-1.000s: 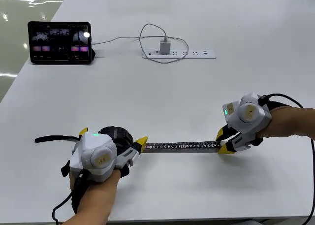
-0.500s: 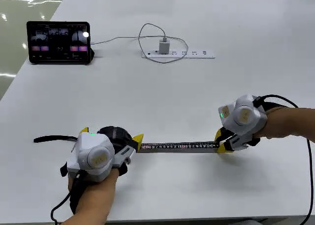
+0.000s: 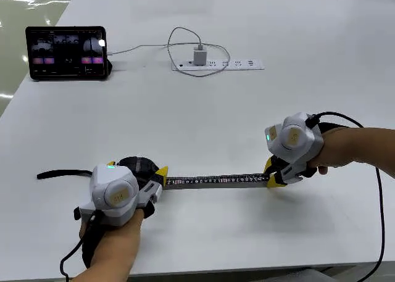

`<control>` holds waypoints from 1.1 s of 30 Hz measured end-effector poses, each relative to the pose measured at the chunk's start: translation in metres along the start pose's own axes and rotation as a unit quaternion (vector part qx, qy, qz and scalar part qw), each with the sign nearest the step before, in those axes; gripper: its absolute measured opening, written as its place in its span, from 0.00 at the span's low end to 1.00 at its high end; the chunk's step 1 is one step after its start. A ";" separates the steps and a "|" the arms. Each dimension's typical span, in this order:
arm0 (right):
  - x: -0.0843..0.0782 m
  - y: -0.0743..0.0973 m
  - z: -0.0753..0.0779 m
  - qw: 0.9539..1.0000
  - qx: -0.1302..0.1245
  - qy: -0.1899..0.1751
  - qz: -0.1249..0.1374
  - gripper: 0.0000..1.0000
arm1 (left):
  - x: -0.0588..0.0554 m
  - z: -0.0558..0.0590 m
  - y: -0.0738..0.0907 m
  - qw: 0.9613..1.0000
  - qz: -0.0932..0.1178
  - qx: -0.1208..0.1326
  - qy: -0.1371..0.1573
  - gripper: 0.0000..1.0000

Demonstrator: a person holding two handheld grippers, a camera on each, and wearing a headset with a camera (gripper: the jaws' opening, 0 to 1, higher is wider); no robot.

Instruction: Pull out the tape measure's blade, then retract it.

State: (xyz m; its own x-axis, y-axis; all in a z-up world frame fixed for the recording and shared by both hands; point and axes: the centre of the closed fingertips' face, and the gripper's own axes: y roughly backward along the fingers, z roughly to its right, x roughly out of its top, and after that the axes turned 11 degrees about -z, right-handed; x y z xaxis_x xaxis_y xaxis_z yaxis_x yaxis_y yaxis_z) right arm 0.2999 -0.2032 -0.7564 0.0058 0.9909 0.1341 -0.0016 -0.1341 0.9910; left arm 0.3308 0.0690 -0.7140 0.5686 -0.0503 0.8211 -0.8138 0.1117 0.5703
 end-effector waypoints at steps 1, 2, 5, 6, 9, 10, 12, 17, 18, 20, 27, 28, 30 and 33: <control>0.000 0.000 0.000 1.000 0.000 0.001 -0.001 0.10 | 0.000 0.000 0.000 1.000 -0.002 -0.001 0.003 0.65; 0.000 0.000 0.000 1.000 0.000 0.002 -0.002 0.10 | -0.001 -0.001 0.000 1.000 -0.004 -0.002 0.007 0.65; 0.000 0.000 0.000 1.000 0.002 0.007 0.000 0.10 | -0.001 0.000 0.000 1.000 -0.008 -0.005 0.002 0.64; -0.001 0.000 0.001 1.000 0.003 0.006 0.001 0.10 | -0.001 0.000 0.000 1.000 -0.009 -0.005 0.001 0.64; -0.001 0.000 0.001 1.000 0.006 0.001 0.009 0.09 | -0.002 0.000 0.000 1.000 -0.012 -0.004 -0.003 0.63; 0.000 0.000 0.000 1.000 0.005 -0.001 0.010 0.09 | -0.002 0.000 0.000 1.000 -0.012 -0.004 -0.005 0.63; 0.001 0.000 -0.001 1.000 0.003 0.003 0.007 0.09 | -0.002 0.000 0.001 1.000 -0.013 -0.005 -0.005 0.63; 0.001 0.000 0.000 1.000 0.005 -0.012 0.011 0.09 | -0.002 0.000 0.001 1.000 -0.013 -0.007 -0.005 0.63; 0.002 0.001 0.000 1.000 0.005 -0.011 0.011 0.09 | -0.002 0.000 0.001 1.000 -0.013 -0.007 -0.005 0.63; 0.002 0.001 -0.001 1.000 0.006 -0.016 0.010 0.09 | -0.002 0.000 0.001 1.000 -0.012 -0.008 -0.005 0.63; 0.004 -0.001 0.001 1.000 0.007 -0.015 -0.003 0.10 | -0.003 0.000 0.000 1.000 -0.014 -0.013 -0.005 0.63; 0.004 -0.001 0.001 1.000 0.007 -0.016 -0.003 0.10 | -0.003 0.001 0.000 1.000 -0.015 -0.014 -0.005 0.63; 0.005 -0.002 0.000 1.000 0.006 -0.014 -0.004 0.10 | -0.003 0.001 0.000 1.000 -0.016 -0.015 -0.006 0.63; 0.007 -0.002 0.000 1.000 0.006 -0.010 -0.005 0.10 | -0.003 0.001 0.000 1.000 -0.016 -0.016 -0.007 0.63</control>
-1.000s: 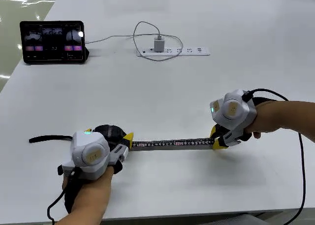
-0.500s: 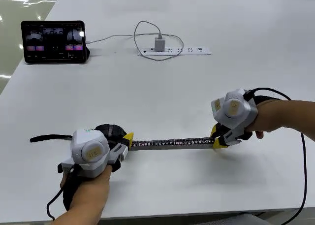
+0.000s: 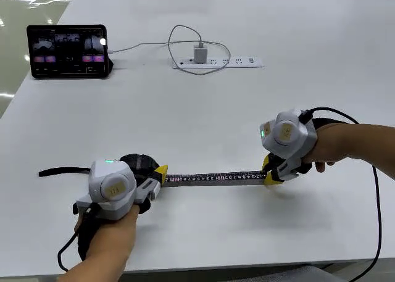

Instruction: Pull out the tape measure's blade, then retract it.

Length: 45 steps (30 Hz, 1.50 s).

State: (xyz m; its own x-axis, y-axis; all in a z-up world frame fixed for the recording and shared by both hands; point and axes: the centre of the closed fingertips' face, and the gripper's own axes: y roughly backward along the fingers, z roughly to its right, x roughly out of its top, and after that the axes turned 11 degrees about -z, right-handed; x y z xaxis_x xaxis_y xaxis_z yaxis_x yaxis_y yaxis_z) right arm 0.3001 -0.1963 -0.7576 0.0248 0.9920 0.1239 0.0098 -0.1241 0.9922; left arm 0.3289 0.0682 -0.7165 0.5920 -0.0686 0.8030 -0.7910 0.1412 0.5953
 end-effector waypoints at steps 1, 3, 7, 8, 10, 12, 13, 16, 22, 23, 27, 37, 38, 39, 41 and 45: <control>0.000 0.000 0.000 1.000 0.000 0.001 0.000 0.10 | 0.000 0.000 0.000 1.000 0.000 0.000 0.000 0.63; 0.001 0.000 -0.001 1.000 0.000 0.008 -0.001 0.10 | 0.000 0.000 0.000 1.000 0.000 0.000 -0.001 0.63; 0.002 0.000 -0.001 1.000 0.001 0.010 0.000 0.10 | 0.000 0.000 -0.001 1.000 0.001 0.001 -0.002 0.63; 0.002 0.000 -0.001 1.000 0.001 0.009 0.001 0.10 | 0.000 0.000 -0.001 1.000 0.001 0.001 -0.002 0.63; 0.003 0.000 0.000 1.000 0.001 0.009 0.001 0.10 | 0.000 0.000 -0.001 1.000 0.001 0.000 -0.003 0.63; 0.004 0.000 -0.001 1.000 -0.001 0.010 0.000 0.10 | 0.000 0.000 -0.001 1.000 0.001 0.000 -0.003 0.63; 0.005 -0.001 -0.001 1.000 -0.002 0.011 -0.001 0.10 | 0.000 0.000 -0.001 1.000 0.001 0.000 -0.003 0.63; 0.006 -0.001 -0.001 1.000 -0.003 0.010 -0.003 0.10 | 0.000 0.000 -0.001 1.000 0.001 0.000 -0.003 0.63; 0.009 -0.001 -0.002 1.000 -0.002 0.008 -0.003 0.10 | 0.000 0.000 -0.001 1.000 0.001 0.000 -0.003 0.63; 0.010 -0.001 -0.002 1.000 -0.002 0.006 -0.003 0.10 | 0.000 0.000 -0.001 1.000 0.001 0.000 -0.003 0.63; 0.012 -0.001 -0.003 1.000 -0.003 0.003 -0.003 0.10 | 0.000 0.000 -0.001 1.000 0.002 0.000 -0.003 0.63; 0.019 -0.002 -0.003 1.000 -0.002 0.000 -0.003 0.10 | 0.000 0.000 0.000 1.000 0.001 -0.001 -0.005 0.63; 0.020 -0.002 -0.003 1.000 -0.003 0.001 -0.003 0.10 | 0.000 0.000 0.000 1.000 0.001 -0.001 -0.005 0.63; 0.021 -0.002 -0.003 1.000 -0.002 -0.001 -0.002 0.10 | 0.000 0.000 0.000 1.000 0.001 -0.001 -0.005 0.63; 0.022 -0.003 -0.003 1.000 -0.002 -0.002 -0.001 0.10 | 0.000 0.000 0.000 1.000 0.001 -0.001 -0.005 0.63; 0.025 -0.003 -0.004 1.000 0.000 -0.004 -0.002 0.10 | 0.000 0.000 0.000 1.000 0.000 -0.002 -0.005 0.63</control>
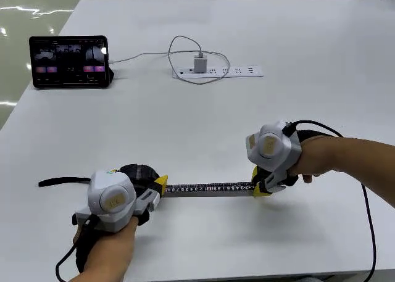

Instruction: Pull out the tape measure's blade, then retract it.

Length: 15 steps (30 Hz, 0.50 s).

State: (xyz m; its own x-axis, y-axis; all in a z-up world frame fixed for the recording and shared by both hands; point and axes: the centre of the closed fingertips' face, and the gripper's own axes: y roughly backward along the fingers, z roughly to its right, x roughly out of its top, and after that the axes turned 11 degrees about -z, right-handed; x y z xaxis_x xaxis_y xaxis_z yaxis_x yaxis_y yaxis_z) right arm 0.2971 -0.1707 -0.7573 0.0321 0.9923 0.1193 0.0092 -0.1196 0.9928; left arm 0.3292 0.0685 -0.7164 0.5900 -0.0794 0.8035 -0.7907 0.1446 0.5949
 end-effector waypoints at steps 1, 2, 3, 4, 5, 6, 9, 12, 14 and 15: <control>0.000 0.000 0.000 1.000 0.000 0.001 -0.001 0.10 | 0.000 0.000 0.000 1.000 0.000 0.000 0.000 0.63; 0.001 0.000 0.000 1.000 0.000 0.002 -0.002 0.10 | 0.000 0.000 0.000 1.000 0.000 0.000 0.000 0.63; 0.001 0.000 0.000 1.000 0.000 0.002 -0.002 0.10 | 0.000 0.000 0.000 1.000 0.000 0.000 0.000 0.63; 0.002 0.000 0.000 1.000 0.000 0.003 -0.003 0.10 | 0.000 0.000 0.000 1.000 0.000 0.000 0.000 0.63; 0.002 0.000 0.000 1.000 0.000 0.003 -0.003 0.10 | 0.000 0.000 0.000 1.000 0.000 0.000 0.000 0.63; 0.002 0.000 -0.001 1.000 0.000 0.002 -0.002 0.10 | 0.000 0.000 0.000 1.000 0.000 0.000 0.001 0.63; 0.004 0.000 -0.001 1.000 0.001 0.003 0.000 0.10 | 0.000 0.000 0.000 1.000 0.000 -0.001 0.000 0.63; 0.005 -0.001 -0.001 1.000 0.001 0.004 -0.001 0.10 | 0.000 0.000 0.000 1.000 0.000 -0.001 0.000 0.63; 0.006 -0.001 -0.001 1.000 0.001 0.006 -0.001 0.10 | 0.000 0.000 0.000 1.000 -0.001 -0.001 0.000 0.63; 0.006 -0.001 -0.001 1.000 0.001 0.006 -0.001 0.10 | 0.000 0.000 0.000 1.000 -0.001 -0.001 0.000 0.63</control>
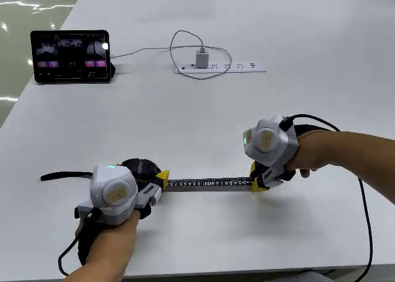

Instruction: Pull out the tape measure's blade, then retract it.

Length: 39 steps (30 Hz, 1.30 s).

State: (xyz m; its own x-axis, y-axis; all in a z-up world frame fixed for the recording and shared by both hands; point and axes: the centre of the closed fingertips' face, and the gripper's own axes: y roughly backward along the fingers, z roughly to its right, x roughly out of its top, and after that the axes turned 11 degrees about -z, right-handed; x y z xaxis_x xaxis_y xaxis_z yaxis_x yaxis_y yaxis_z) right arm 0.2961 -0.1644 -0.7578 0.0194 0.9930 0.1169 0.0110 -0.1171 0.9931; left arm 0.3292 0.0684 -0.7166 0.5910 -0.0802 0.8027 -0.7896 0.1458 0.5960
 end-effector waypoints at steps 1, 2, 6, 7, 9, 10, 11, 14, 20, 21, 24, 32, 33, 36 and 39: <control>0.000 0.000 0.000 1.000 0.000 0.001 0.000 0.10 | 0.000 0.000 0.000 1.000 0.000 0.000 0.000 0.63; 0.001 0.000 0.000 1.000 0.000 -0.001 0.000 0.10 | 0.000 0.000 0.000 1.000 0.000 0.000 0.000 0.63; 0.002 0.000 0.000 1.000 -0.001 -0.002 0.001 0.10 | 0.000 0.000 0.000 1.000 0.000 0.000 0.000 0.63; 0.002 0.000 0.000 1.000 -0.002 -0.001 0.001 0.10 | 0.000 0.000 0.000 1.000 0.000 0.000 0.000 0.63; 0.003 0.000 0.000 1.000 -0.002 -0.001 0.002 0.10 | 0.000 0.000 0.000 1.000 0.000 0.000 0.000 0.63; 0.004 0.000 0.000 1.000 -0.003 0.000 0.003 0.10 | 0.000 0.000 0.000 1.000 0.002 0.000 -0.002 0.63; 0.004 0.000 0.000 1.000 -0.003 0.000 0.003 0.10 | 0.000 0.000 0.000 1.000 0.000 0.000 -0.001 0.63; 0.005 0.000 0.000 1.000 -0.002 -0.001 0.002 0.10 | 0.000 0.000 0.001 1.000 0.000 0.000 -0.002 0.63; 0.007 0.001 -0.001 1.000 -0.002 -0.005 0.001 0.10 | 0.000 0.001 0.002 1.000 0.000 0.000 -0.002 0.63; 0.007 0.001 -0.001 1.000 -0.002 -0.009 0.002 0.10 | 0.000 0.001 0.002 1.000 0.000 0.000 -0.002 0.63; 0.009 0.001 0.000 1.000 -0.002 -0.011 0.002 0.10 | 0.000 0.001 0.002 1.000 0.000 0.000 -0.002 0.63; 0.013 0.000 -0.001 1.000 -0.001 -0.010 0.003 0.10 | -0.001 0.001 0.002 1.000 0.000 0.000 -0.002 0.63; 0.013 -0.001 -0.001 1.000 -0.001 -0.009 0.003 0.11 | -0.001 0.001 0.002 1.000 0.000 0.000 -0.003 0.63; 0.014 -0.001 -0.001 1.000 -0.001 -0.011 0.004 0.11 | -0.001 0.001 0.002 1.000 0.000 0.000 -0.003 0.63; 0.014 -0.002 0.000 1.000 0.000 -0.020 0.006 0.11 | -0.001 0.001 0.002 1.000 0.000 0.000 -0.003 0.63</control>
State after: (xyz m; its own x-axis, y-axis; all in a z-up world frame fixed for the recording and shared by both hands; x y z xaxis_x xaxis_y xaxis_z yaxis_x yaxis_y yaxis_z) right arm 0.2961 -0.1499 -0.7580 0.0602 0.9898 0.1289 0.0106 -0.1297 0.9915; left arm 0.3267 0.0675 -0.7160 0.5903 -0.0859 0.8026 -0.7893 0.1467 0.5962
